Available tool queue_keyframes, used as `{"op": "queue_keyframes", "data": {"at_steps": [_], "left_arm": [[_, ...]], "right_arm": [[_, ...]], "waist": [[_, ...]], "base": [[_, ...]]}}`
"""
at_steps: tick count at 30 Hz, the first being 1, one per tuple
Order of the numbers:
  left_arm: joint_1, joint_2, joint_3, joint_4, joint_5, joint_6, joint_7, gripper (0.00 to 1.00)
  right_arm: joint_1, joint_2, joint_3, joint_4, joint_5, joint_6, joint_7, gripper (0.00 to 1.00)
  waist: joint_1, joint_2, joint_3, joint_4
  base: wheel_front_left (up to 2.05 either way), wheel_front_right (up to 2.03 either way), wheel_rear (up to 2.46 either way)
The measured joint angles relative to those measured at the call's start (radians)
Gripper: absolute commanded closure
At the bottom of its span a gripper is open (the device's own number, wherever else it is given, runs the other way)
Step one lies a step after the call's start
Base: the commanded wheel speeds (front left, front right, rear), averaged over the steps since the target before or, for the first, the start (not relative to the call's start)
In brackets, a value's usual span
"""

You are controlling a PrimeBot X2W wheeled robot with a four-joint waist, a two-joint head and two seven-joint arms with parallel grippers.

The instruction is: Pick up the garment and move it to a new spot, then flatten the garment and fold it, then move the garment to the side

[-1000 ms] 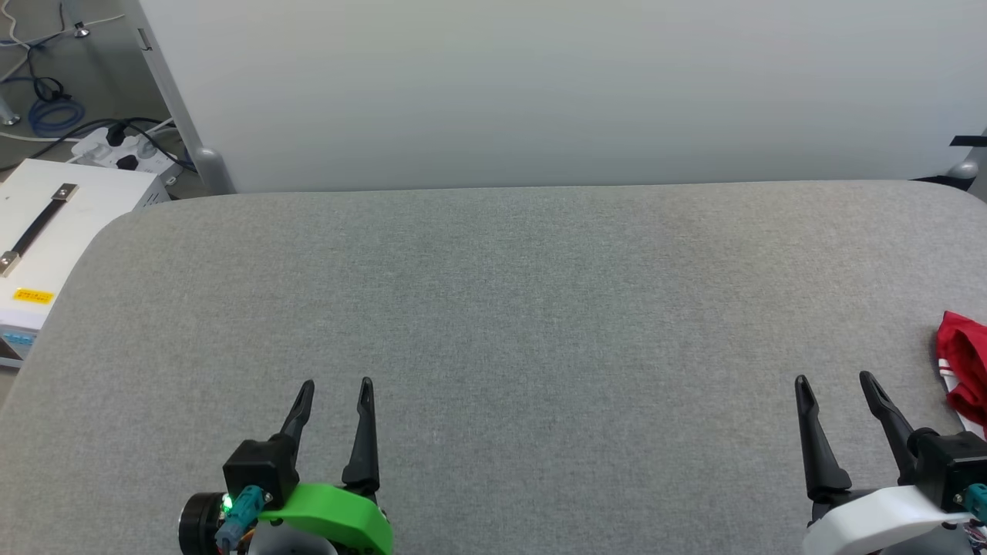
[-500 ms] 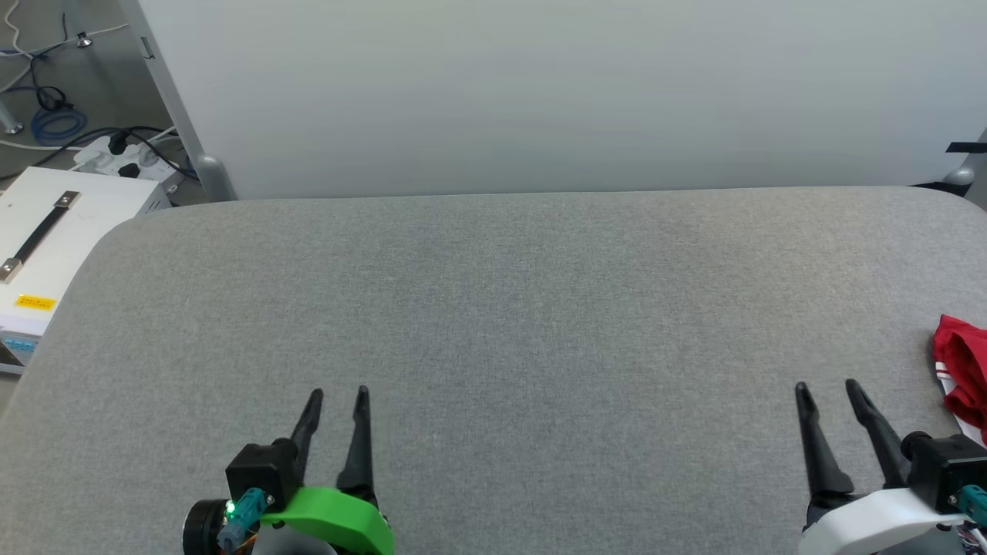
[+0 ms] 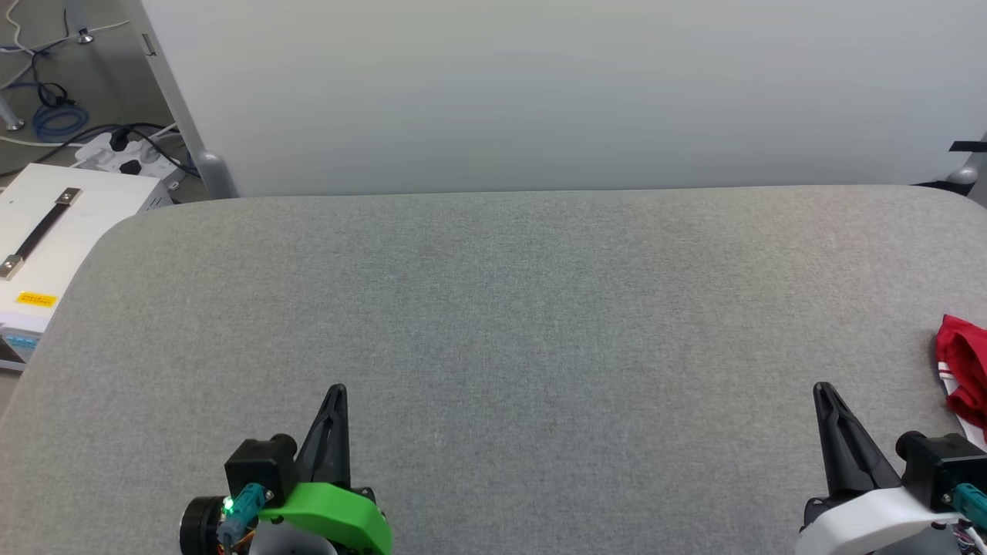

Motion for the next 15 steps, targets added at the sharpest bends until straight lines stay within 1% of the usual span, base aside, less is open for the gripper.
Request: {"op": "queue_keyframes", "data": {"at_steps": [15], "left_arm": [[0.0,-0.009,0.028,-0.024,0.04,-0.011,0.032,1.0]], "right_arm": [[-0.013,0.0,0.007,0.022,-0.016,0.0,0.0,1.0]], "waist": [[0.0,0.0,0.005,0.004]], "base": [[0.0,0.0,0.0]]}}
